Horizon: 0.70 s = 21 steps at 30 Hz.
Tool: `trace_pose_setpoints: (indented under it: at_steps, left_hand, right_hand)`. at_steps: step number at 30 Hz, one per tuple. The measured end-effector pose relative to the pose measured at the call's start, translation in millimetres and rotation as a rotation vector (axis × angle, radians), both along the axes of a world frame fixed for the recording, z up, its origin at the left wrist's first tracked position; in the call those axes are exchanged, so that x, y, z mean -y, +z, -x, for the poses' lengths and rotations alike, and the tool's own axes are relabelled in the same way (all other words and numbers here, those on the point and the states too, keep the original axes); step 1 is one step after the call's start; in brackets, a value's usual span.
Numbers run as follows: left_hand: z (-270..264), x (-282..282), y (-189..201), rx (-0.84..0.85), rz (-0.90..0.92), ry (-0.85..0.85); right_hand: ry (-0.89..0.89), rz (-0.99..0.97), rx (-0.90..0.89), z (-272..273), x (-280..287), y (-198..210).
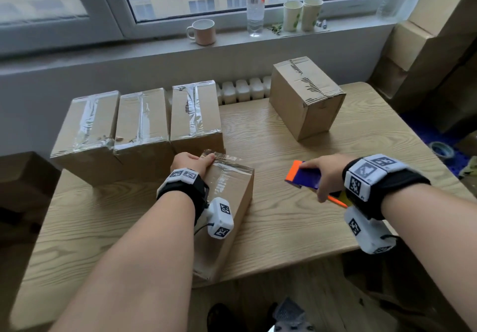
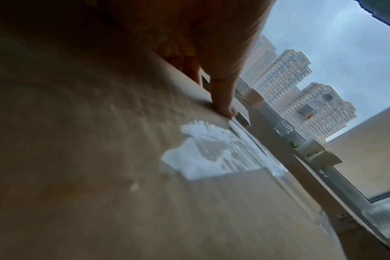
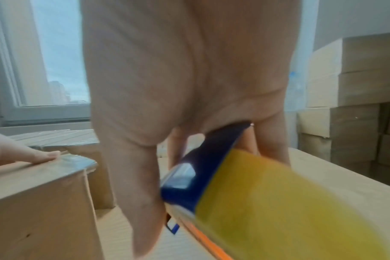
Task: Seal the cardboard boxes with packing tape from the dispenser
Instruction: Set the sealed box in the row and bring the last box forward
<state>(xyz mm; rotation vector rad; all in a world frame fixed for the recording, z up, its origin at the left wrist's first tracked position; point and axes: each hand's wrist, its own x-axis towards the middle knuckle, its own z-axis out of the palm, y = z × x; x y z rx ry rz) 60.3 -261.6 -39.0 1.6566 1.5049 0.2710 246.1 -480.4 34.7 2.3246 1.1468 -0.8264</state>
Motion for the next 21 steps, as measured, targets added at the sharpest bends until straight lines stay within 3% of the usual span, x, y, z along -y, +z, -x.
trace_pose_setpoints:
  at_steps: [10, 15, 21]
  left_hand:
    - [-8, -15, 5, -0.107, 0.149, -0.015]
    - [-8, -21, 2, -0.087, 0.237, 0.005]
    - [-7, -22, -3, -0.054, 0.278, 0.014]
  right_hand:
    - [0.018, -0.123, -0.036, 4, -40, -54]
    - [-0.01, -0.111, -0.036, 6, -49, -87]
    - [-0.023, -0.227, -0.058, 9, -52, -111]
